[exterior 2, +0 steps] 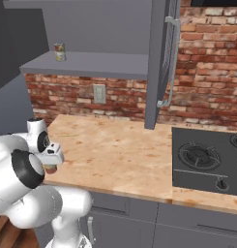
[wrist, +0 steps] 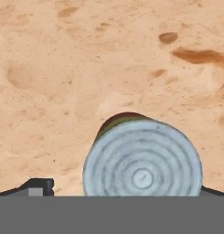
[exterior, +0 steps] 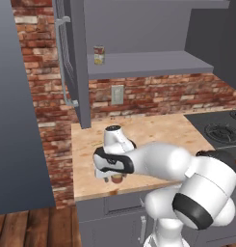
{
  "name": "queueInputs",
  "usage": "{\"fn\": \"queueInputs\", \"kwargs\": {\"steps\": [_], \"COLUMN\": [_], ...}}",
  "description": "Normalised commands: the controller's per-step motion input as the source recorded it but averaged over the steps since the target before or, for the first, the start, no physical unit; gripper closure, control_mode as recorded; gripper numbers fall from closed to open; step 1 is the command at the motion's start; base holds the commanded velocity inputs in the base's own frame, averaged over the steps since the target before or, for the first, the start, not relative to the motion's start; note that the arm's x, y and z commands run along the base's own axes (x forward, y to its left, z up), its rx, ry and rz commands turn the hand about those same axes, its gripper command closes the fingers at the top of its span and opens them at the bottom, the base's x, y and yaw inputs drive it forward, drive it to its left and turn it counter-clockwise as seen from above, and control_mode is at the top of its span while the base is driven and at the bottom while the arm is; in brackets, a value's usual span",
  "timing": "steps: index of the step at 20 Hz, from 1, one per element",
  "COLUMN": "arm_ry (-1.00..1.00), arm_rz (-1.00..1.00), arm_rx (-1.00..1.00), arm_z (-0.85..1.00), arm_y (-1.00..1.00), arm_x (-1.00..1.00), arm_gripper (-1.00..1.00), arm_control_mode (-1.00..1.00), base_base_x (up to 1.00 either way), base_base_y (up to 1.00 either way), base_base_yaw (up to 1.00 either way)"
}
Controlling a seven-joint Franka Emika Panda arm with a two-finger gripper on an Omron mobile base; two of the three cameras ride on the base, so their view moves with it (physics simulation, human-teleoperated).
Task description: Restock the canned food cabinet by taking the new fresh canned food from the counter and placing it in the cabinet. Then, take the old canned food from the cabinet and place it on the counter.
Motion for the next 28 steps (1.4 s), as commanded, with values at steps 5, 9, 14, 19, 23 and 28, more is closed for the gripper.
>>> {"fn": "queueInputs", "kwargs": {"steps": [5, 9, 14, 19, 23, 28], "arm_ry": [0.0, 0.0, 0.0, 0.0, 0.0, -0.16], "arm_rz": [0.0, 0.0, 0.0, 0.0, 0.0, 0.0], "arm_rx": [0.0, 0.0, -0.01, 0.0, 0.0, 0.07], "arm_z": [-0.08, 0.0, 0.0, 0.0, 0.0, 0.35], "arm_y": [0.0, 0.0, 0.0, 0.0, 0.0, -0.25], "arm_x": [0.22, 0.01, 0.01, 0.01, 0.0, -0.13], "arm_gripper": [-1.0, -1.0, -1.0, 1.0, 1.0, 1.0], "arm_control_mode": [-1.0, -1.0, -1.0, -1.0, -1.0, -1.0], "base_base_x": [0.0, 0.0, 0.0, 0.0, 0.0, 0.0], "base_base_y": [0.0, 0.0, 0.0, 0.0, 0.0, 0.0], "base_base_yaw": [0.0, 0.0, 0.0, 0.0, 0.0, 0.0]}}
